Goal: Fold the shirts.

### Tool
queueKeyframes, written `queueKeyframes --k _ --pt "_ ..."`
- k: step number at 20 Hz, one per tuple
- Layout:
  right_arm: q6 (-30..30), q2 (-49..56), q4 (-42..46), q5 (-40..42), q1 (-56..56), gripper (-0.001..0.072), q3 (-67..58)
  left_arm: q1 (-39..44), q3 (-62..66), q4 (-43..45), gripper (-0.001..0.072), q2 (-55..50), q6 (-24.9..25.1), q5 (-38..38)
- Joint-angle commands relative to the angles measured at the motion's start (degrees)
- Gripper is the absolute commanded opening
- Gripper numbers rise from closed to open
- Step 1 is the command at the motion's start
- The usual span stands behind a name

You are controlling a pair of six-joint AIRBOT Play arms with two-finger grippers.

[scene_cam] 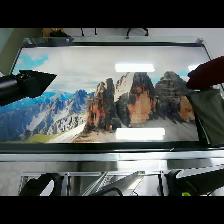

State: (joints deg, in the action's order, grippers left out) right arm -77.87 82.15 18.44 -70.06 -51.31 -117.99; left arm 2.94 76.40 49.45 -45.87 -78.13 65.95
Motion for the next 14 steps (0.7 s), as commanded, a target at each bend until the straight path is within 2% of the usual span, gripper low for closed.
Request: queueKeyframes --k 1,5,12,14 --pt "1.6 -3.3 -0.7 -1.8 -4.4 0.0027 -0.3 0.0 0.0 0.0 0.0011 0.0 0.1 0.1" --pt "-2.5 -5.1 2.0 -10.8 -9.2 0.0027 -0.3 0.0 0.0 0.0 0.0011 0.0 0.1 0.1" --pt "-17.7 -5.0 23.0 -34.3 -10.3 0.0027 1.7 0.0 0.0 0.0 0.0011 0.0 0.1 0.1" --pt "-22.1 -6.1 31.1 -35.5 -10.3 0.0027 3.0 0.0 0.0 0.0 0.0011 0.0 0.1 0.1"
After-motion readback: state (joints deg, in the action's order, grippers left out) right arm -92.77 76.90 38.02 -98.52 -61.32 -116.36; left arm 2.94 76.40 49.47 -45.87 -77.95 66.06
